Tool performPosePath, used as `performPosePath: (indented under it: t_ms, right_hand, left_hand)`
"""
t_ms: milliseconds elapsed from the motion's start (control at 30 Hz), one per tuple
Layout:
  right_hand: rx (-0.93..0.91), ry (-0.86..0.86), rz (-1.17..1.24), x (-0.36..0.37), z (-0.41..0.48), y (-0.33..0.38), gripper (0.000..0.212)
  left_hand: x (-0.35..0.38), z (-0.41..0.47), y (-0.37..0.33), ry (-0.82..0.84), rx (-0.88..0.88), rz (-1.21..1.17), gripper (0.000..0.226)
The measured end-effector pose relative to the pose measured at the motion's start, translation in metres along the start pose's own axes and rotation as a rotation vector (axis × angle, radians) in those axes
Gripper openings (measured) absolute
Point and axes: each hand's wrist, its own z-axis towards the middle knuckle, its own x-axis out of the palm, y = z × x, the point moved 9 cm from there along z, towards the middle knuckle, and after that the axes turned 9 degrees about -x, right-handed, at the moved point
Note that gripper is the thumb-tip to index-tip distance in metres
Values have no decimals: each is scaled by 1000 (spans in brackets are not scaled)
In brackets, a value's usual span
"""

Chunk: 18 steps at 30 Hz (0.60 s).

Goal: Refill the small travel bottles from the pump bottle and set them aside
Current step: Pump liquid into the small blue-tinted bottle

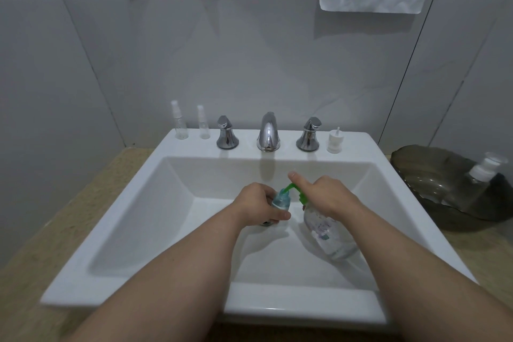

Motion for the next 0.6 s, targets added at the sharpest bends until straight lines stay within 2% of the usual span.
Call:
performPosePath:
  t_ms: [167,600]
  right_hand:
    - [-4,-33,17,-2,2,1,74]
    - [9,-39,33,-3,2,3,70]
  left_hand:
    - [6,2,5,61,-23,-37,32]
    - [9,1,4,91,-25,-45,29]
